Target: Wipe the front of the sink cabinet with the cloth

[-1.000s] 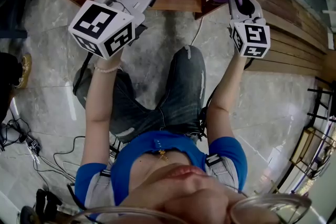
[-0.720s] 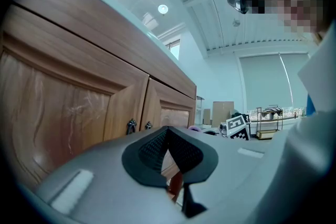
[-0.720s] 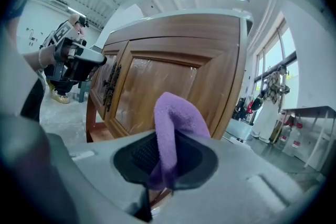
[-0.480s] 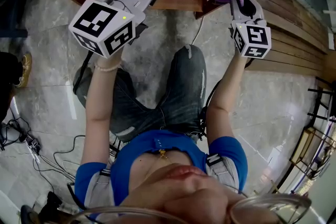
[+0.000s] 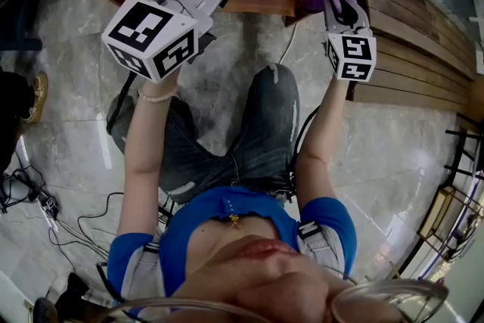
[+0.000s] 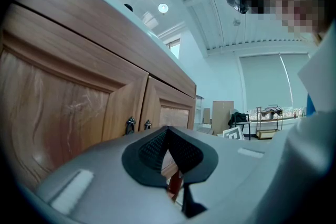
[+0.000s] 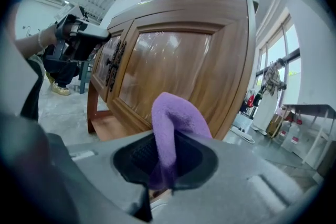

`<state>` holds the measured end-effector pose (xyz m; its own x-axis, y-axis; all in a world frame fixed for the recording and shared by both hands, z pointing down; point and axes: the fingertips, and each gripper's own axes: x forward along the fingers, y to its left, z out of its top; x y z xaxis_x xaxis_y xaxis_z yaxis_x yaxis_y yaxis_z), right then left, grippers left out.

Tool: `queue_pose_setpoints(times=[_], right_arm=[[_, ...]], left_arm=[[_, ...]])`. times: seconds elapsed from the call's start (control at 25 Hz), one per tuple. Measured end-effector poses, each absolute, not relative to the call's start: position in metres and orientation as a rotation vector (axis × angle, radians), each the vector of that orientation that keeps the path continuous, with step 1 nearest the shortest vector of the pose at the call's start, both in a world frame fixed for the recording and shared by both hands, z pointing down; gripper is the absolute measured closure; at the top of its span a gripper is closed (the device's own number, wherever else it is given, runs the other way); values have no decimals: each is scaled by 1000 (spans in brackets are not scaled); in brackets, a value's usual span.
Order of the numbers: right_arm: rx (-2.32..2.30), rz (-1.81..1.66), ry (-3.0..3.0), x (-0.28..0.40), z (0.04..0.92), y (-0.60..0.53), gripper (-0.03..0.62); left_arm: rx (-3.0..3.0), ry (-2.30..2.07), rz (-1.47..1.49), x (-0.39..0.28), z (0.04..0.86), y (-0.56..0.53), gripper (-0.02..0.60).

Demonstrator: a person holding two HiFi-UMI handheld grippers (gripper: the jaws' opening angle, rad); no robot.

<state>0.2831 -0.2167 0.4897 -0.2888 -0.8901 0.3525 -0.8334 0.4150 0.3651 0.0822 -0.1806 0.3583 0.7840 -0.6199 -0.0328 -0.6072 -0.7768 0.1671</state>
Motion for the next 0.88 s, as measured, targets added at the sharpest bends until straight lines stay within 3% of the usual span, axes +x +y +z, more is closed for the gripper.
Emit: queue_pose_setpoints(times=[0.88], right_arm=[[1451,-90,-2236,244,501,-220,539]], left_arm=[[2810,-1000,-123,78,361,-185,581]])
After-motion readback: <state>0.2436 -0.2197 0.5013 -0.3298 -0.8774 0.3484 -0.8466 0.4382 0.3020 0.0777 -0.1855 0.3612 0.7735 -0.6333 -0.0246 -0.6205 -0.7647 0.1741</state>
